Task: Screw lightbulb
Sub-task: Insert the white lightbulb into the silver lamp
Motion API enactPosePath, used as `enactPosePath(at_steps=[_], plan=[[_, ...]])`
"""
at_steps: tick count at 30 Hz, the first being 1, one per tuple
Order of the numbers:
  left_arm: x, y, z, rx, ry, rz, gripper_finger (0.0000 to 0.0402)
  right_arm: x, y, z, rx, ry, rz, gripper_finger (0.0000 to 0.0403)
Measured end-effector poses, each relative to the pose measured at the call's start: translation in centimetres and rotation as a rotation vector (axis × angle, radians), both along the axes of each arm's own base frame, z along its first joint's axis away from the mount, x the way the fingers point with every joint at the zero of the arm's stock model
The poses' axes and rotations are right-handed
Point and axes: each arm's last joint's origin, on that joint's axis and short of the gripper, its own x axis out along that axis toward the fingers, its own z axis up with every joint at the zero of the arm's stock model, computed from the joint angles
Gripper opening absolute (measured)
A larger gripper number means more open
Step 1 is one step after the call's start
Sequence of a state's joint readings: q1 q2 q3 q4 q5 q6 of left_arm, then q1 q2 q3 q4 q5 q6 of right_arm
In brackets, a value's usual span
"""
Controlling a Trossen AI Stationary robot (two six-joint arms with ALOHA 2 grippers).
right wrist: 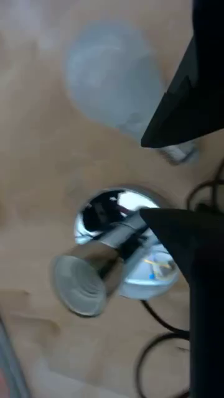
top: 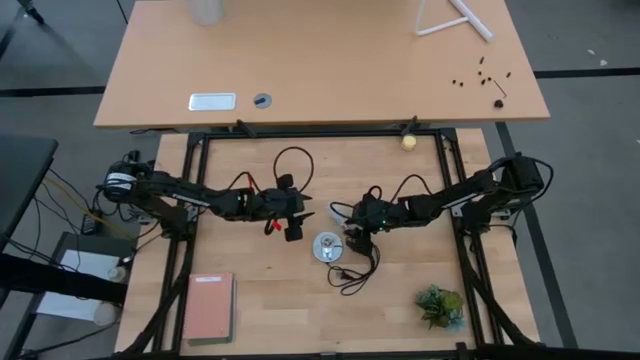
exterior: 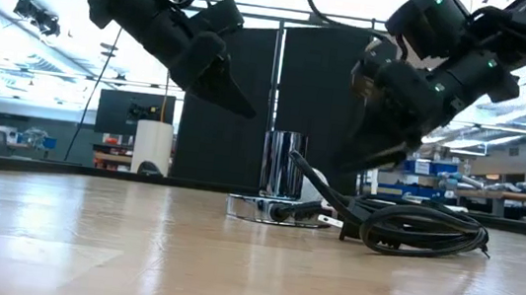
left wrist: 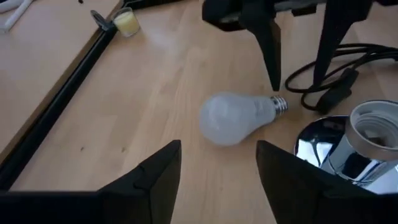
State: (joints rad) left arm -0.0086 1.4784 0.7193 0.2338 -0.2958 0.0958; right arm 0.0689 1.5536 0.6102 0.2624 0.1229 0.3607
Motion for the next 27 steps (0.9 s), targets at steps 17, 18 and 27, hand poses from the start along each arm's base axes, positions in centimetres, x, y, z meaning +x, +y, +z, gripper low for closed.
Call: enactPosePath(at_steps=[17,18,27], plan=[[0.5,0.0,0.9,-0.051,-0.033,0.022,0.0214,0.0,-1.2,-1.8,0.027,0.058,-0.238,0.0253],[0.6,0.0,1.2,-0.054,-0.027,0.021,0.0214,0.2,-1.3,-2.3,0.036,0.067,-0.231,0.0255],[1.4,-0.2,3.2,-0.075,0.059,0.011,0.0214,2.4,-1.2,-4.5,-0.06,0.097,-0.185,0.0253]])
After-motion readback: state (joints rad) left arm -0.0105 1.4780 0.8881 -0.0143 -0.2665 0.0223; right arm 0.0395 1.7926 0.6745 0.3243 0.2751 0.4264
